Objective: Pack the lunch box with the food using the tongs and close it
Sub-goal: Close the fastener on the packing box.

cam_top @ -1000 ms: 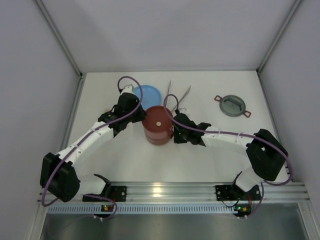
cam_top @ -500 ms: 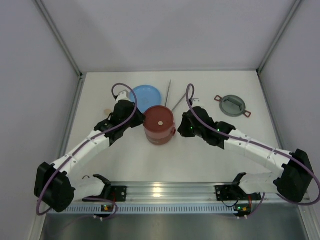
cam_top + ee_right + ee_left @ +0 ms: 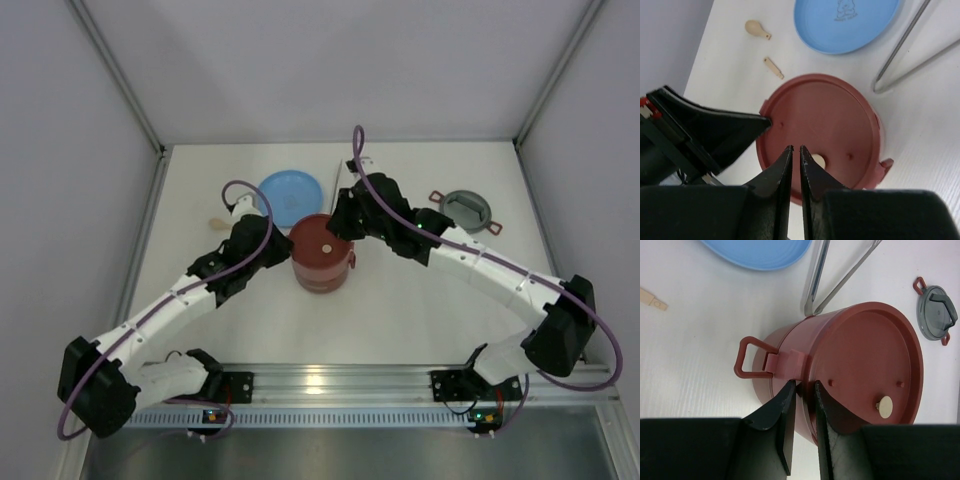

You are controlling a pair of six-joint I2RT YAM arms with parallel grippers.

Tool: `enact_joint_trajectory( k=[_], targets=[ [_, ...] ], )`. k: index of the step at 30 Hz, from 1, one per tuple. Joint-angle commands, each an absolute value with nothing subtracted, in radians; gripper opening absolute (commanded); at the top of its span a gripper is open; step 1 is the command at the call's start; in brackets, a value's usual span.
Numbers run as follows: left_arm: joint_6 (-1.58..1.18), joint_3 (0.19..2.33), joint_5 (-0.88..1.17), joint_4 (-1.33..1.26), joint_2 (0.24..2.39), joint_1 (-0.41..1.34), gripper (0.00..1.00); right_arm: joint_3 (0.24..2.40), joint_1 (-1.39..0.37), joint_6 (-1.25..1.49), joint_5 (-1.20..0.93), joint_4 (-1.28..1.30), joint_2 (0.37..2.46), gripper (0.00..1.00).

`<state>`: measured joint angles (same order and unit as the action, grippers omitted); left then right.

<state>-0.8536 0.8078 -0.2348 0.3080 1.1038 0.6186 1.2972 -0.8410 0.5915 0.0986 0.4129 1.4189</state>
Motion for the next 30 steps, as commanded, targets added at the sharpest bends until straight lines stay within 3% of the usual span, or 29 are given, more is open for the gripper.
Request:
enact_joint_trajectory(
  k=[1, 19, 30],
  targets=[
    [-0.88, 0.749, -0.213, 0.506, 1.132, 0.676, 0.25, 1.377, -0.831, 0.555, 0.083, 0.423, 1.485, 0.1],
    [-0.894, 0.762, -0.267, 0.54, 1.072, 0.71, 0.26, 1.267, -0.827, 0.588, 0.107, 0.403, 1.697, 0.06],
    [-0.842, 0.928, -0.452, 0.595, 0.951, 0.709, 0.41, 1.256, -0.827, 0.572, 0.109, 0.417, 1.698, 0.06]
  ],
)
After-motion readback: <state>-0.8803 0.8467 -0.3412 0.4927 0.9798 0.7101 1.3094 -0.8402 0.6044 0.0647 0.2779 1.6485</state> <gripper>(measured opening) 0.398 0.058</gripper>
